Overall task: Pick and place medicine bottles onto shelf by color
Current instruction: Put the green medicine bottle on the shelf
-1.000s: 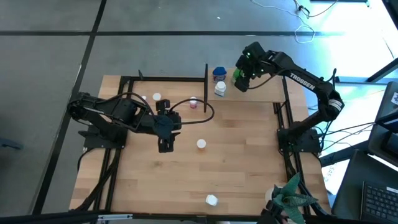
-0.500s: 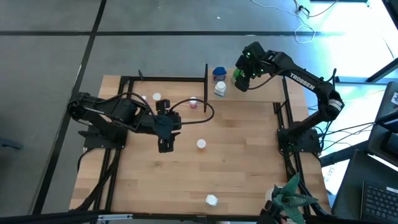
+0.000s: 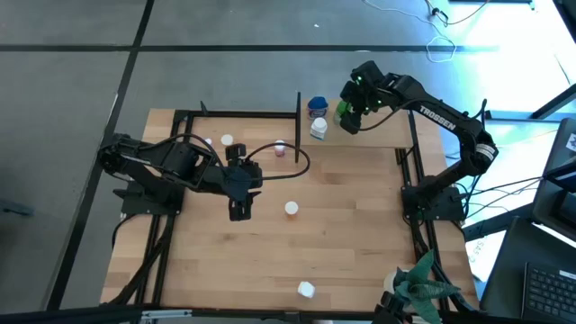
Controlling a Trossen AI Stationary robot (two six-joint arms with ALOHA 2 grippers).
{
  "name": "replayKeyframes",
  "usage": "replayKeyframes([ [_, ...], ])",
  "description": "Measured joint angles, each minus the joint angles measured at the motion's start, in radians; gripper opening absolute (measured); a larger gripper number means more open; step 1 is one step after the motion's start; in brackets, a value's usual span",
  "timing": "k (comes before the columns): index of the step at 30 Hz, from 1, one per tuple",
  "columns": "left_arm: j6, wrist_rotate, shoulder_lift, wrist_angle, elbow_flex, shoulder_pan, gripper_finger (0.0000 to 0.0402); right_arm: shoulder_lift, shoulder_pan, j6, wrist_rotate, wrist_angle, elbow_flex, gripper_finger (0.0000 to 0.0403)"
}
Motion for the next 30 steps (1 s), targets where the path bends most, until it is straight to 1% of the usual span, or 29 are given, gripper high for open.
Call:
replayKeyframes([
  [4,0.0,0.0,0.0,0.0,0.0,0.0,0.0207,0.0,0.0,0.0,0.0,0.0,0.0,0.0239],
  [8,-0.031,-0.024,0.0,0.0,0.0,0.002,0.0207,0.0,0.0,0.001,0.0,-0.003,0.0,0.0247],
  [10,-0.043,-0.054,0.0,0.001,0.0,0.002,0.0207,0.0,0.0,0.0,0.009,-0.008,0.0,0.0253],
  [14,-0.05,-0.148,0.0,0.001,0.0,0.002,0.0207,-0.001,0.0,-0.001,0.015,-0.007,0.0,0.026],
  [16,-0.05,-0.17,0.0,0.001,0.0,0.002,0.0207,-0.001,0.0,0.0,0.015,-0.007,0.0,0.0261],
  [26,-0.05,-0.172,0.0,0.001,0.0,0.002,0.0207,-0.001,0.0,-0.004,0.016,0.001,0.0,0.0261],
  [30,-0.05,-0.172,0.0,0.001,0.0,0.002,0.0207,-0.001,0.0,-0.005,0.016,-0.012,0.023,0.0261],
])
